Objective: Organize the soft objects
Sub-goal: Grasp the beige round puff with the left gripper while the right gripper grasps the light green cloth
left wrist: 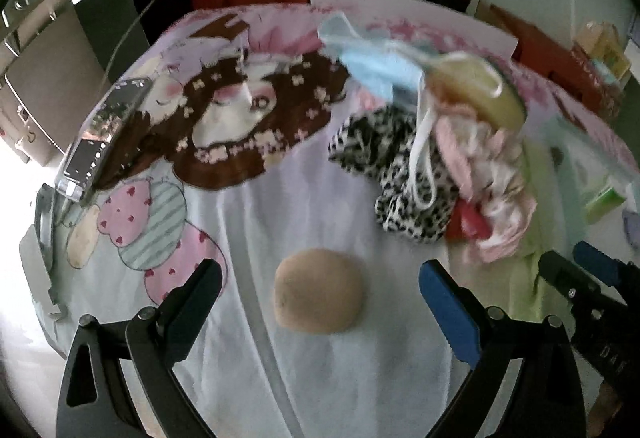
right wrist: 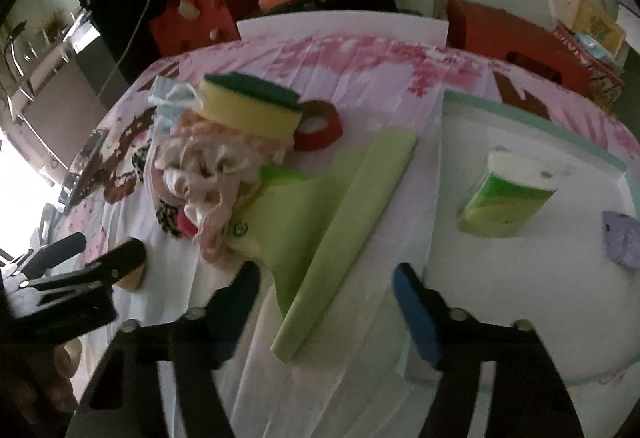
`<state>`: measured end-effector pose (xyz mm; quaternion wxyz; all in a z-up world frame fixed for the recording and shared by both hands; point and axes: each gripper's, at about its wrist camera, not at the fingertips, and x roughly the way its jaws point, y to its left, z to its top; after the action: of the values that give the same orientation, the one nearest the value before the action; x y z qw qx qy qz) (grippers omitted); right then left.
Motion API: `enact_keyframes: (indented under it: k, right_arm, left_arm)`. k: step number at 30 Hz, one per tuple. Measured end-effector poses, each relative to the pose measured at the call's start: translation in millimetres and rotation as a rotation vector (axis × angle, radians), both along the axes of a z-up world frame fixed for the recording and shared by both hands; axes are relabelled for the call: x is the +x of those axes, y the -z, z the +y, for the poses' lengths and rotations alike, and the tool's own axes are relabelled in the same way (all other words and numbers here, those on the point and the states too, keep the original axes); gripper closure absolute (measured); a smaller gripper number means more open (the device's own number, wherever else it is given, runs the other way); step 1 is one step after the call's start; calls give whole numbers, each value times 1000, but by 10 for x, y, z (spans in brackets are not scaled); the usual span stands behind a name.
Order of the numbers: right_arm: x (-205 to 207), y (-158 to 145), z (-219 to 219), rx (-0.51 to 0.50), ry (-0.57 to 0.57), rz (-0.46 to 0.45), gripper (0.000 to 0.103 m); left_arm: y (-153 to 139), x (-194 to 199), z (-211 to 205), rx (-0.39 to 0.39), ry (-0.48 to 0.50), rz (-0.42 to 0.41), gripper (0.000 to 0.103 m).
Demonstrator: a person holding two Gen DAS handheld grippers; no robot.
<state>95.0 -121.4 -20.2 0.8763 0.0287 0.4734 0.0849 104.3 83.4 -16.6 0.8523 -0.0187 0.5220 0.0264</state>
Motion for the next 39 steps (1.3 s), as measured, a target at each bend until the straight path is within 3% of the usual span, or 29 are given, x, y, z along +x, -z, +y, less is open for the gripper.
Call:
enact_keyframes:
  k: [9,10,15,21,28,34,39]
  right_arm:
    - [80,185,-2,14,8,57,66]
    - [94,200,7,15,9,59,67]
    - [125,228,64,-4,6,56,74]
    - [124,240,79,-1,7,59,89]
    - [147,236,15,30,27,56,97]
    - [149,168,-25,49,38,27,98]
    - [106,-7,-72,78,39,-32,98]
  left_arm:
    - [216,50,5,-39,7,82,8]
    - [230,54,12,-48,5,87,17]
    - [245,55,13,-51,4,90,25]
    - [212,46,-29,-55,16,72,52]
    - [157,25,29,-86,8,59,54]
    - [95,22,88,-118,8,31,55]
    - [-120,-20,70,-124,5,-28,55]
